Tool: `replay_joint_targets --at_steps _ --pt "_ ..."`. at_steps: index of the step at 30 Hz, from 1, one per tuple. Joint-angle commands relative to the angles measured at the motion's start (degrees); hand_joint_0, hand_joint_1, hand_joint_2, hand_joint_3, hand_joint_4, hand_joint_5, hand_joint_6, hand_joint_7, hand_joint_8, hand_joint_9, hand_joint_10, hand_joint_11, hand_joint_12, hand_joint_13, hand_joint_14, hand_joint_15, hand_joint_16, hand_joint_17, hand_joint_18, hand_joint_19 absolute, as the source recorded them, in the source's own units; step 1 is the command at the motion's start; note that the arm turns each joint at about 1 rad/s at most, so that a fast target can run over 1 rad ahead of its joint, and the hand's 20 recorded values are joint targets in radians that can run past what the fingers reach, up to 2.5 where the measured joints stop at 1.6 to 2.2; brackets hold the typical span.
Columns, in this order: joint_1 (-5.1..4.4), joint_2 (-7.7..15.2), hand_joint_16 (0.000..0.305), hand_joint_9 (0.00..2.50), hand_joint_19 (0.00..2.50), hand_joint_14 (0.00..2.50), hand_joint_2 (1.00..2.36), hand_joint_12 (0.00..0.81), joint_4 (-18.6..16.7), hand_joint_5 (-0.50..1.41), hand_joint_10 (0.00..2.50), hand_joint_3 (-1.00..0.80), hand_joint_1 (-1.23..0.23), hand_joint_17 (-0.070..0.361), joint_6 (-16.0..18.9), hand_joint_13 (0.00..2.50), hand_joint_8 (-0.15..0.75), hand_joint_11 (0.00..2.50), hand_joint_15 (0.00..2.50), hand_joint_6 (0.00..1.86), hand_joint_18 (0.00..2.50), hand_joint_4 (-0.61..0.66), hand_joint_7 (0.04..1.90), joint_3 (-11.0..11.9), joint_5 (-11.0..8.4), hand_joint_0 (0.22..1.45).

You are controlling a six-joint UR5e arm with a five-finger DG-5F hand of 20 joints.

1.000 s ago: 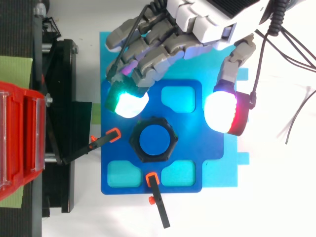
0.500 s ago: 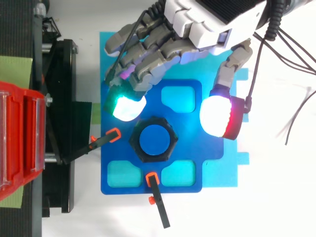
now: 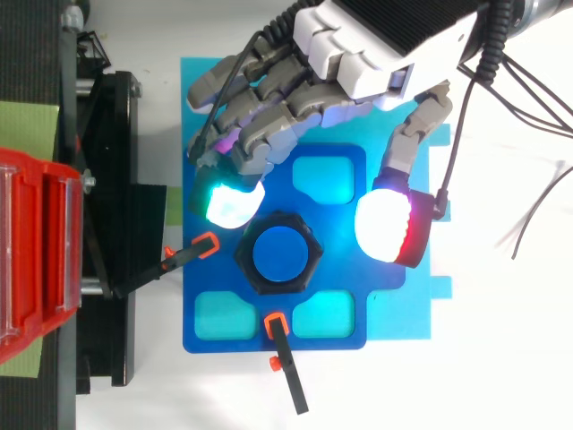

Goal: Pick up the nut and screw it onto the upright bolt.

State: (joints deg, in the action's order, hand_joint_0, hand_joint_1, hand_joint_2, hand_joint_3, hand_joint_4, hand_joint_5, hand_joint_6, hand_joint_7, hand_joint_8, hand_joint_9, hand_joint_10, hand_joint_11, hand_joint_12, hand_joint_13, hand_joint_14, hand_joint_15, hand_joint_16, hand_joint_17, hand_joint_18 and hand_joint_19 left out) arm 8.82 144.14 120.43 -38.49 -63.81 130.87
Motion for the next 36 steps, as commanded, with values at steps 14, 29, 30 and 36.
replay_joint_targets --at_steps 14,29,30,36 --pt "-0.12 0.0 0.036 0.88 0.12 0.00 1.00 0.321 -0.3 -0.05 0.00 -0.50 -0.30 0.081 0.0 0.56 0.278 0.03 0.00 0.50 0.34 0.25 1.33 0.0 -0.35 0.48" --pt "0.76 0.0 0.034 1.08 0.17 0.00 1.00 0.303 -0.4 0.01 0.00 -0.50 -0.28 0.077 0.2 0.65 0.268 0.07 0.03 0.62 0.44 0.18 1.23 -0.1 0.26 0.48" --pt "0.76 0.0 0.034 1.09 0.16 0.00 1.00 0.302 -0.4 0.01 0.00 -0.50 -0.28 0.077 0.3 0.66 0.271 0.08 0.02 0.62 0.44 0.18 1.23 0.0 0.35 0.48" --pt "1.11 0.0 0.032 1.19 0.22 0.00 1.00 0.283 -0.4 0.02 0.00 -0.50 -0.28 0.071 0.3 0.72 0.253 0.09 0.04 0.67 0.52 0.15 1.14 -0.1 0.79 0.48"
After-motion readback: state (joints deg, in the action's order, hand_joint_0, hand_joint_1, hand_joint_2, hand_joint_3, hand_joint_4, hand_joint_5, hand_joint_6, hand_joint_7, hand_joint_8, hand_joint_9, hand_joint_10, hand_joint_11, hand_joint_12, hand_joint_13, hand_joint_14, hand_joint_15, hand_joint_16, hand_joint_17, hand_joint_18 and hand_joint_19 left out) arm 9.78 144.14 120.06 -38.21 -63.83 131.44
